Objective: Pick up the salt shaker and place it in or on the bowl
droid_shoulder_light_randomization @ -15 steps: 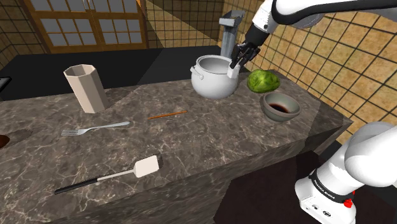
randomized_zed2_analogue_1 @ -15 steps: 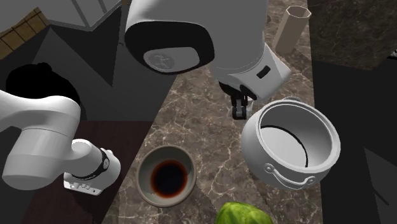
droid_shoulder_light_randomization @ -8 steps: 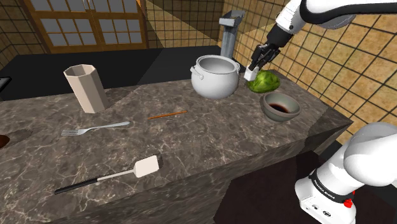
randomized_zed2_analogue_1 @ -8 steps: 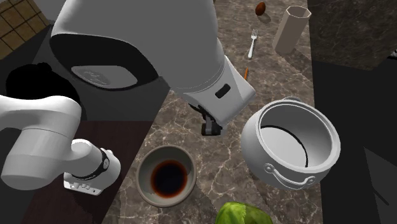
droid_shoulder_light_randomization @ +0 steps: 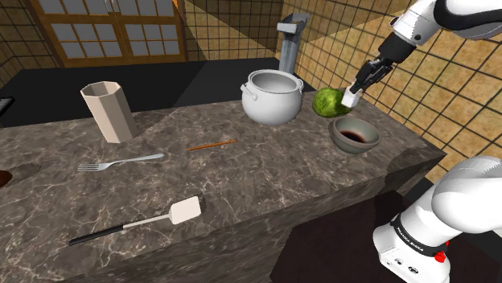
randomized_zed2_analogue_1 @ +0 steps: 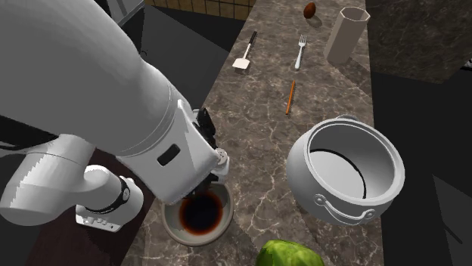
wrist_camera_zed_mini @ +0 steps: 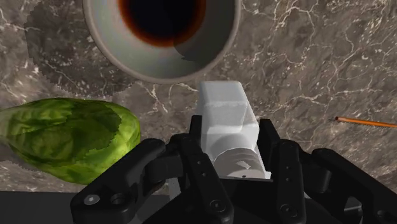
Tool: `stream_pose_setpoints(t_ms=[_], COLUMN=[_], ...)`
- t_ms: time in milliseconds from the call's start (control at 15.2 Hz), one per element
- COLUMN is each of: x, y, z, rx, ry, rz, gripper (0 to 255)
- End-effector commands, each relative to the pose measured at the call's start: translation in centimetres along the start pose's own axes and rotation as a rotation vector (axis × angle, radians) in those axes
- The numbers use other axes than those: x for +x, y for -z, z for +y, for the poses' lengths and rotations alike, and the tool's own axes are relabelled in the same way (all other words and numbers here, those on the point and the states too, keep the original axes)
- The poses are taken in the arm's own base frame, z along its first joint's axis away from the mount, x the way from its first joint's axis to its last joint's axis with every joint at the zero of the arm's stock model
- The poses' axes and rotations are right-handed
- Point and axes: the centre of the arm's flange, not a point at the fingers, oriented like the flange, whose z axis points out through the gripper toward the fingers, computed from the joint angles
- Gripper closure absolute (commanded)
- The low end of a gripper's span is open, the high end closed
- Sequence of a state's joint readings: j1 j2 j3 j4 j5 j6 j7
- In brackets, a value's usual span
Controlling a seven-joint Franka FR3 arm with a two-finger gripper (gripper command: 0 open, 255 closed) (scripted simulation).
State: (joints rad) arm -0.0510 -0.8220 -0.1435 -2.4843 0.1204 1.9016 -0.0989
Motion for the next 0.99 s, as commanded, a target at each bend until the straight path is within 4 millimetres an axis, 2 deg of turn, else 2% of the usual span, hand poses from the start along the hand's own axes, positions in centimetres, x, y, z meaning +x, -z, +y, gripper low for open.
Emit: stream_pose_setpoints(t_ms=[0, 198, 924], x=[-2.0, -4.9, -6.3], y=[0.7, 2.3, -3.2], z=[1.4, 3.9, 5.0], rx=[0.001, 0.001, 0.001], ry=[0.001, 0.001, 0.001], rz=[-0.001, -0.001, -0.001], gripper=[255, 255, 255])
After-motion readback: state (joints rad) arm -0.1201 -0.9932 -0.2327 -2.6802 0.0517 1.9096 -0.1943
